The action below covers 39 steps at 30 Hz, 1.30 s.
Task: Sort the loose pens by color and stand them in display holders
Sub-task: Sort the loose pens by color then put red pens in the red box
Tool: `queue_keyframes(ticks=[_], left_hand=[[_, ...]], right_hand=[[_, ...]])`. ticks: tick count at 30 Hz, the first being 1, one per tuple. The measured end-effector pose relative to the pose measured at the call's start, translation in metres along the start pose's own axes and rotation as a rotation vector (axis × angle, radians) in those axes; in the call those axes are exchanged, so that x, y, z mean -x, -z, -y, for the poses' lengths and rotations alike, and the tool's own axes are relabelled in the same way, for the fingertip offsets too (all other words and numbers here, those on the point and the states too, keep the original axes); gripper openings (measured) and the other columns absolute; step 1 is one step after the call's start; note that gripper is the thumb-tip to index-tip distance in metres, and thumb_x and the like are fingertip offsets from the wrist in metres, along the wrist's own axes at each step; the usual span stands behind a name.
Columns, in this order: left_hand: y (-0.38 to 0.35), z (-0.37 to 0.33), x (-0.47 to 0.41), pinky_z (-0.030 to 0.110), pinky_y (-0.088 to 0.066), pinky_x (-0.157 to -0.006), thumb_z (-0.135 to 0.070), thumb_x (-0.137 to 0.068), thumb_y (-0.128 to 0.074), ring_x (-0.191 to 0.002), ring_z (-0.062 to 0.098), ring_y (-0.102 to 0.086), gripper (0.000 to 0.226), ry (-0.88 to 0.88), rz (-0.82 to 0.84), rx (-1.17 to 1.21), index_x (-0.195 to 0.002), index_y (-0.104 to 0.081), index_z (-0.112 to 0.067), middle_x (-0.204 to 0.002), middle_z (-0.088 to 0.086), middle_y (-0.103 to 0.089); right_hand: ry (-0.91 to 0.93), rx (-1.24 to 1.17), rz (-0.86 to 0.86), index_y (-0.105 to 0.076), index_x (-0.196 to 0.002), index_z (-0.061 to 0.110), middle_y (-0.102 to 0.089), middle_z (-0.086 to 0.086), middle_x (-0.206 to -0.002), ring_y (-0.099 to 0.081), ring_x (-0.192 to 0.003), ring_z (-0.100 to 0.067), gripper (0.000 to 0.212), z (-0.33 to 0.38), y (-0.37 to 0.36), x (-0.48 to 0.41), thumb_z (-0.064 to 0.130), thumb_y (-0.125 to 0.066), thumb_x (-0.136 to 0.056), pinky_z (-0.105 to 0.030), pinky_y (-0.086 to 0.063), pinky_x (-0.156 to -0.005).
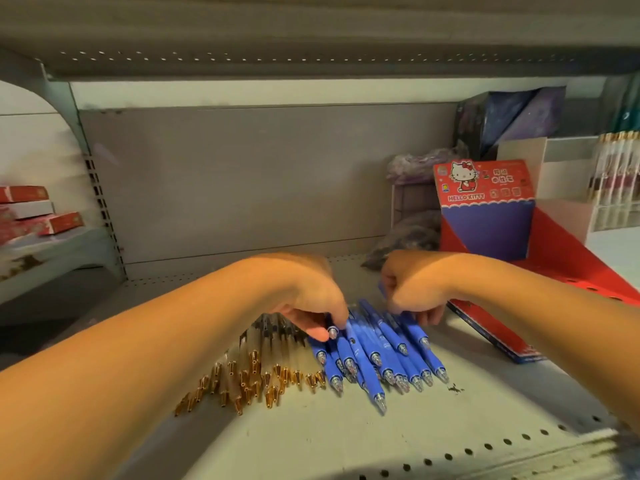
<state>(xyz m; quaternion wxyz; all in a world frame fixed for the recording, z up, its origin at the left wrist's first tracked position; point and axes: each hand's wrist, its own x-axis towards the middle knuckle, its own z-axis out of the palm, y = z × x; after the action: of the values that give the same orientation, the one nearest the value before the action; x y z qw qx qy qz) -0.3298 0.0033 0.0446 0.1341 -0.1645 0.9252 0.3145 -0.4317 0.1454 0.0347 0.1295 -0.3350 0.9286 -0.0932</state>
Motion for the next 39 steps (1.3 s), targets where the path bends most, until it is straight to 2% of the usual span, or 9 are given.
queue_keyframes(ticks=[5,9,12,15,20,27,31,36,39], left_hand=[[-0.009,0.000,0.009,0.019,-0.051,-0.047,-0.035,-0.086,-0.075,-0.045,0.012,-0.061,0.032,0.032,0.026,-0.008,-0.090,-0.064,-0.005,-0.067,0.005,-0.065],[-0.002,0.002,-0.001,0.020,-0.043,-0.045,-0.050,-0.093,-0.057,-0.041,0.013,-0.047,0.041,-0.028,-0.156,-0.245,-0.075,-0.055,-0.013,-0.052,-0.003,-0.049],[0.001,0.008,-0.014,0.028,-0.047,-0.060,-0.038,-0.093,-0.054,-0.066,0.014,-0.055,0.027,-0.107,-0.449,-0.412,-0.086,-0.056,-0.013,-0.079,0.000,-0.056],[-0.005,0.016,-0.033,0.046,-0.045,-0.100,-0.051,-0.095,-0.045,-0.119,0.030,-0.051,0.050,-0.098,-0.478,-0.474,-0.134,-0.046,-0.018,-0.134,0.009,-0.050],[-0.025,0.024,-0.062,0.042,-0.041,-0.103,-0.060,-0.099,-0.022,-0.124,0.031,-0.049,0.063,-0.043,-0.345,-0.478,-0.142,-0.041,-0.018,-0.144,0.011,-0.048],[-0.035,0.022,-0.069,0.030,-0.034,-0.057,-0.049,-0.100,-0.024,-0.074,0.015,-0.053,0.048,-0.068,-0.431,-0.381,-0.080,-0.055,-0.019,-0.082,0.005,-0.060],[-0.039,0.019,-0.070,0.030,-0.037,-0.057,-0.048,-0.097,-0.030,-0.074,0.016,-0.055,0.044,-0.063,-0.466,-0.390,-0.083,-0.058,-0.018,-0.081,0.002,-0.060],[-0.033,0.012,-0.073,0.035,-0.047,-0.081,-0.065,-0.086,-0.032,-0.097,0.023,-0.056,0.057,-0.103,-0.412,-0.371,-0.122,-0.052,-0.026,-0.114,0.002,-0.058],[-0.032,0.005,-0.070,0.035,-0.048,-0.084,-0.064,-0.087,-0.037,-0.098,0.021,-0.056,0.055,-0.124,-0.380,-0.369,-0.122,-0.053,-0.026,-0.115,0.000,-0.058]], right_hand=[[0.100,-0.016,0.019,-0.062,-0.087,0.012,-0.069,-0.011,-0.085,-0.065,-0.061,-0.020,0.009,-0.011,-0.014,0.013,0.019,-0.060,-0.091,-0.027,-0.054,-0.052],[0.221,0.086,-0.128,-0.063,-0.104,0.021,-0.065,0.002,-0.101,-0.061,-0.089,-0.014,0.022,-0.021,-0.021,0.030,0.039,-0.057,-0.094,-0.031,-0.052,-0.081],[0.268,-0.002,-0.028,-0.052,-0.114,0.032,-0.060,0.010,-0.104,-0.060,-0.094,-0.011,0.058,-0.023,-0.030,0.050,0.078,-0.051,-0.078,-0.036,-0.051,-0.087],[0.309,0.006,0.080,-0.042,-0.120,0.046,-0.050,0.014,-0.114,-0.055,-0.104,-0.006,0.082,-0.020,-0.041,0.067,0.094,-0.053,-0.055,-0.034,-0.049,-0.094],[0.300,0.179,0.037,-0.001,-0.154,0.034,-0.021,0.008,-0.155,-0.039,-0.135,-0.017,0.126,-0.016,-0.058,0.069,0.095,-0.052,-0.055,-0.035,-0.038,-0.110],[0.348,0.030,-0.067,-0.042,-0.125,0.035,-0.050,0.007,-0.116,-0.053,-0.102,-0.013,0.065,-0.009,-0.060,0.056,0.078,-0.054,-0.077,-0.033,-0.048,-0.090],[0.368,-0.007,-0.088,-0.047,-0.123,0.031,-0.054,0.008,-0.114,-0.057,-0.099,-0.012,0.065,-0.008,-0.062,0.050,0.076,-0.057,-0.077,-0.037,-0.052,-0.088],[0.342,-0.205,-0.025,-0.039,-0.134,0.036,-0.054,0.022,-0.122,-0.056,-0.106,0.002,0.073,-0.020,-0.048,0.058,0.077,-0.054,-0.076,-0.017,-0.047,-0.085],[0.190,-0.219,-0.155,-0.051,-0.129,0.020,-0.059,0.005,-0.127,-0.057,-0.116,-0.014,0.061,-0.031,-0.043,0.054,0.065,-0.047,-0.089,-0.034,-0.045,-0.100]])
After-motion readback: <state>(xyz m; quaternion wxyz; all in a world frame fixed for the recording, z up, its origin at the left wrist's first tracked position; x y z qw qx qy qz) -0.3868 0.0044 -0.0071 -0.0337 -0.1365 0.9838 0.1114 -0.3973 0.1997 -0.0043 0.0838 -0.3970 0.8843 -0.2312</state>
